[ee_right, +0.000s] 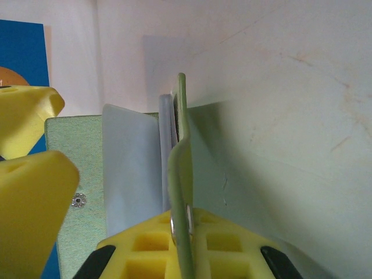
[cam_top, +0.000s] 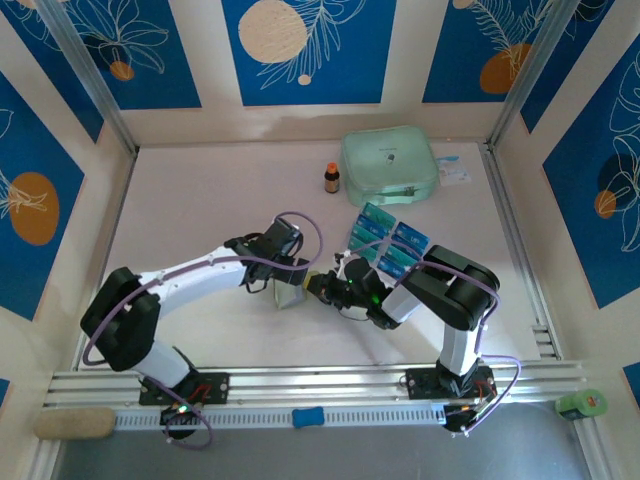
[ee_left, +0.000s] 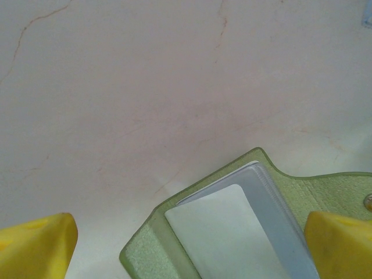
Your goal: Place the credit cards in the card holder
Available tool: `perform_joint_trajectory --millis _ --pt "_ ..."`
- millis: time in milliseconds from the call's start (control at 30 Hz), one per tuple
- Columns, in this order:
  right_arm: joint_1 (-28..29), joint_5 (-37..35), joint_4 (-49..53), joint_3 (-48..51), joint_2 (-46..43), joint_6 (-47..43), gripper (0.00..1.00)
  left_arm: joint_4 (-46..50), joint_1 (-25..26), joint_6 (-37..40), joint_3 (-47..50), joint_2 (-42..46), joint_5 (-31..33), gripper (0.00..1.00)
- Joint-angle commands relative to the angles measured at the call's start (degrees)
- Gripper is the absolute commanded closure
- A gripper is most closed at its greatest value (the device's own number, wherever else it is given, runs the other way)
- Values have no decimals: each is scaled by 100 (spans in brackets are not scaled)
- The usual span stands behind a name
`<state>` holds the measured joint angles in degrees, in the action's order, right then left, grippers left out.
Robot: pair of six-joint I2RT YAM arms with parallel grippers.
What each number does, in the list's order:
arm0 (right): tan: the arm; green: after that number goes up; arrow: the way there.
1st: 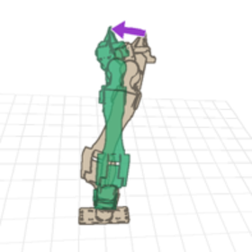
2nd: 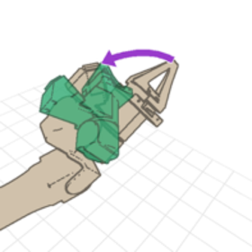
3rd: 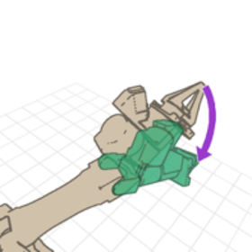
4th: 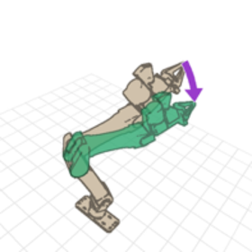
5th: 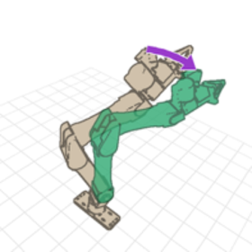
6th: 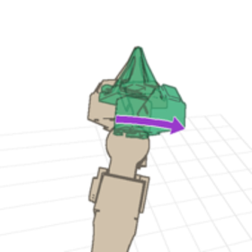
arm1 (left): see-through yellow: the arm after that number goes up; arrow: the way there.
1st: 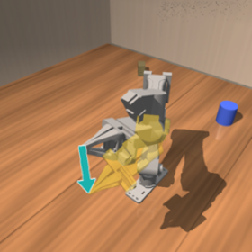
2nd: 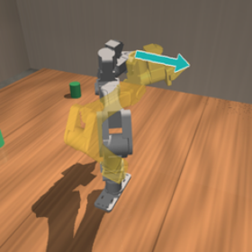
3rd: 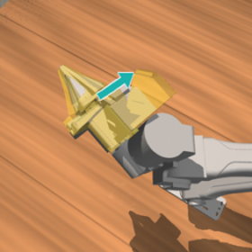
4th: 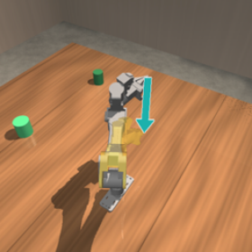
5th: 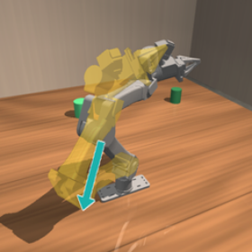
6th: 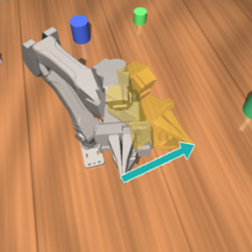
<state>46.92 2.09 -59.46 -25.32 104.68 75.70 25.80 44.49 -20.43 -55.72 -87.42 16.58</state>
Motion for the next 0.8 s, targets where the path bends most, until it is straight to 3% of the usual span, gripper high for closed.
perform_joint_trajectory --millis 0,767 --pt "46 -147 -101 78 -132 58 100 39 51 133 2 -132 34 0" --pt "62 -547 -74 369 -307 162 100 793 65 617 -105 45 762 0"
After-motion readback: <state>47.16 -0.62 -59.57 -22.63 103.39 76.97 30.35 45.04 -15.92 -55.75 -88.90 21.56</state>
